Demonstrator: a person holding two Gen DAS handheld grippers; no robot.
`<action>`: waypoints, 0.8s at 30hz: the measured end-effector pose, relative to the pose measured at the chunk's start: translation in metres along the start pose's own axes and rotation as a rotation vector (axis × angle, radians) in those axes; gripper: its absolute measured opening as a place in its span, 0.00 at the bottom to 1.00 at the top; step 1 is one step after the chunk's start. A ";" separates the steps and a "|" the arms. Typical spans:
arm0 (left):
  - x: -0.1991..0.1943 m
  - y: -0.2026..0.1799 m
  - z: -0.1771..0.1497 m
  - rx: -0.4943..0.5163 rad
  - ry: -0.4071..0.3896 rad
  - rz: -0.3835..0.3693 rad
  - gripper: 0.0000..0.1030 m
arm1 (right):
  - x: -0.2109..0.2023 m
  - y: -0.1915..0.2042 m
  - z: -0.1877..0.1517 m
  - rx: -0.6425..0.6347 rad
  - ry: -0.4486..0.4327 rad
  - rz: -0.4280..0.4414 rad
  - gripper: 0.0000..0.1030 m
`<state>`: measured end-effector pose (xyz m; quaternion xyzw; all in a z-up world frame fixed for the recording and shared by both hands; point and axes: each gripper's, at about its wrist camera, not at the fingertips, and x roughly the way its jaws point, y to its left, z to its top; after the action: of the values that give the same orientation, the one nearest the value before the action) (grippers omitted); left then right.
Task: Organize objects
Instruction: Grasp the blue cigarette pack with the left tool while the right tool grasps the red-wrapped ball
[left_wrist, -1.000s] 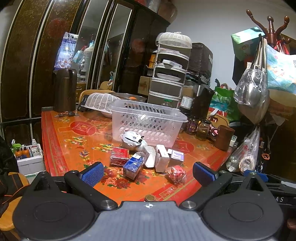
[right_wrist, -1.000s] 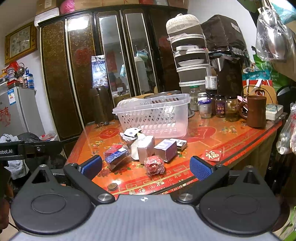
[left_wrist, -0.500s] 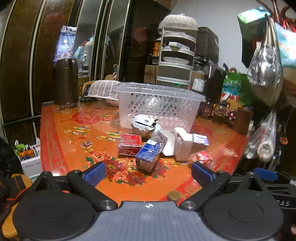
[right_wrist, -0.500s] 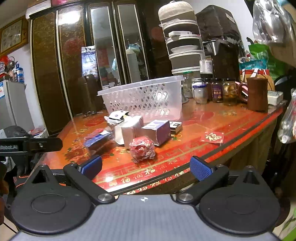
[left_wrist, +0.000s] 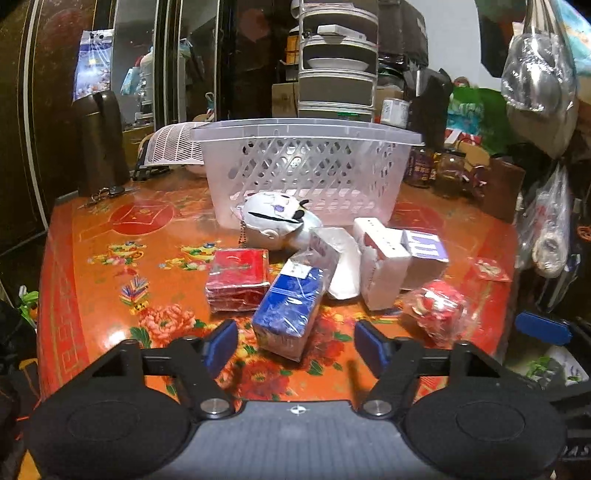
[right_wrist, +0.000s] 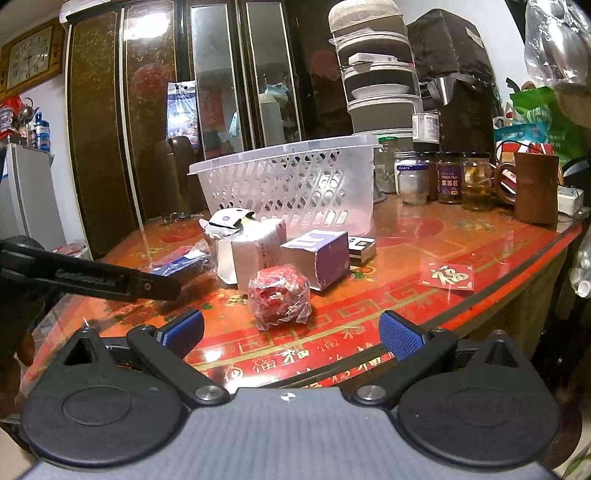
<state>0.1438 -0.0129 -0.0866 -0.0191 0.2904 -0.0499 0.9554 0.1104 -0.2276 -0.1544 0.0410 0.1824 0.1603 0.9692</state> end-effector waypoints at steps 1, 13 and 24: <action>0.002 0.001 0.001 -0.003 0.002 0.006 0.60 | 0.002 0.000 0.000 -0.002 0.004 -0.002 1.00; 0.006 0.009 0.001 -0.016 0.003 -0.064 0.36 | 0.021 0.009 0.005 -0.027 0.001 0.011 1.00; -0.007 0.010 0.000 -0.011 -0.076 -0.066 0.36 | 0.031 0.013 0.014 -0.055 0.010 0.024 0.84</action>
<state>0.1390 -0.0020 -0.0833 -0.0360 0.2534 -0.0789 0.9635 0.1389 -0.2055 -0.1505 0.0155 0.1823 0.1769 0.9671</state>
